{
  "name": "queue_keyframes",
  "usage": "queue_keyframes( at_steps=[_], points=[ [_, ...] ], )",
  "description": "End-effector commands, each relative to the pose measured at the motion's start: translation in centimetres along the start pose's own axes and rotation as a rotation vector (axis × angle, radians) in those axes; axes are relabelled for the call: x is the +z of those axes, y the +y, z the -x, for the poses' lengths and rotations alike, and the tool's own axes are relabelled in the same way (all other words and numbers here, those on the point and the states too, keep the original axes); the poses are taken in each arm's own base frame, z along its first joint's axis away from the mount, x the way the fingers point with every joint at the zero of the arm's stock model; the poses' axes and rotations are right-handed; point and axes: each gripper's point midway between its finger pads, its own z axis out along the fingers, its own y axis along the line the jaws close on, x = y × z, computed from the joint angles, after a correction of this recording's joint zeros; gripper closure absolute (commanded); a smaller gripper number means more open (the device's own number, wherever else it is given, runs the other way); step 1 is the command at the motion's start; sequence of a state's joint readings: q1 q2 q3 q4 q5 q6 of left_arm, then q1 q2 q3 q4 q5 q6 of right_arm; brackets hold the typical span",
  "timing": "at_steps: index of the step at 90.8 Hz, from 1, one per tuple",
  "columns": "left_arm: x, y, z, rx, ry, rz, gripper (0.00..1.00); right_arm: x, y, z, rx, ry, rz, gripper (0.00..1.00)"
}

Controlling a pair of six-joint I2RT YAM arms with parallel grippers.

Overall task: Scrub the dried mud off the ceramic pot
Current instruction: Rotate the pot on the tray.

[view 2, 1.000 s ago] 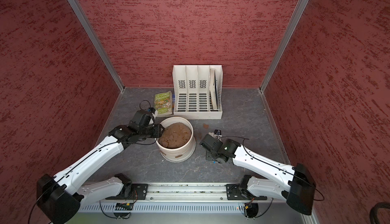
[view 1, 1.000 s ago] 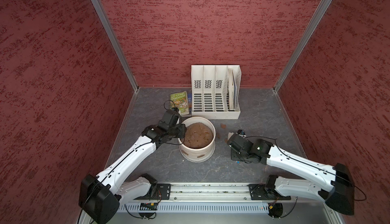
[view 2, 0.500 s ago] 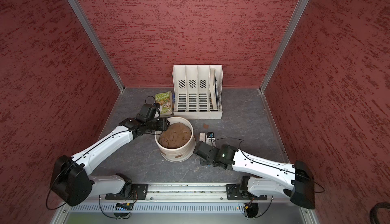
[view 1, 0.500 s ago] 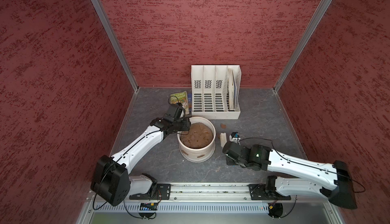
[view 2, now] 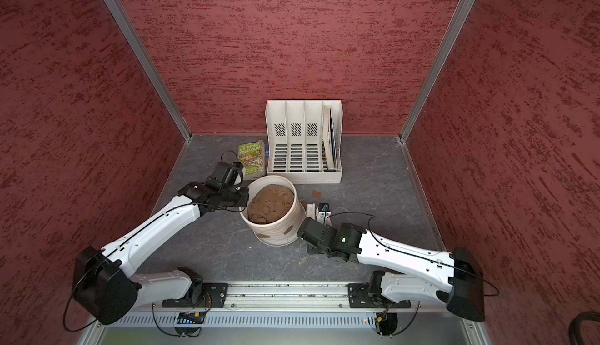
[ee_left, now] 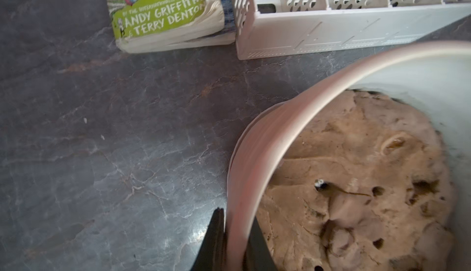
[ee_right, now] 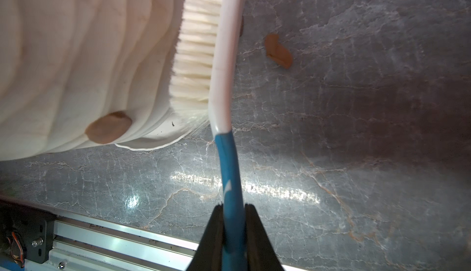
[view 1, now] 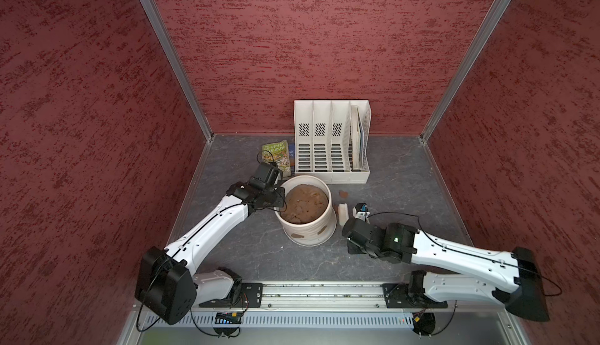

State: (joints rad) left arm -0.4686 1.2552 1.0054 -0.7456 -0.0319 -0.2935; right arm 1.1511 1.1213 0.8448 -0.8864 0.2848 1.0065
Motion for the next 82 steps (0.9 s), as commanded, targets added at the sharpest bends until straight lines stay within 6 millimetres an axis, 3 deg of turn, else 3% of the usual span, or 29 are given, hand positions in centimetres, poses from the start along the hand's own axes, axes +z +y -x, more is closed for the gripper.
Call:
queue_keyframes(
  at_steps=[1,22,28,35,43,60,82],
  points=[
    [-2.5,-1.5,0.7,-0.015,-0.046,-0.095,1.00,-1.1,1.3,1.4,0.010,-0.052,0.034,1.00],
    [-3.8,-1.7,-1.1,-0.040,-0.011,-0.136,0.99,-0.9,1.1,1.1,0.013,-0.045,0.032,1.00],
    [-3.7,-2.0,-1.2,-0.058,-0.010,-0.163,0.85,-1.0,1.1,1.1,0.011,-0.046,0.033,1.00],
    [-3.3,-2.1,-0.7,-0.092,-0.041,-0.191,0.59,-0.9,1.1,1.0,0.012,-0.047,0.031,1.00],
    [-2.9,-2.5,0.4,-0.125,-0.080,-0.232,0.50,-0.7,1.3,0.9,0.013,-0.040,0.034,1.00],
    [-1.9,-3.7,3.2,-0.163,-0.128,-0.299,0.48,-0.5,1.3,0.8,0.011,-0.035,0.022,1.00],
    [-1.5,-4.1,4.1,-0.157,-0.128,-0.301,0.48,-0.9,0.8,0.7,0.025,-0.048,0.022,1.00]
  ],
)
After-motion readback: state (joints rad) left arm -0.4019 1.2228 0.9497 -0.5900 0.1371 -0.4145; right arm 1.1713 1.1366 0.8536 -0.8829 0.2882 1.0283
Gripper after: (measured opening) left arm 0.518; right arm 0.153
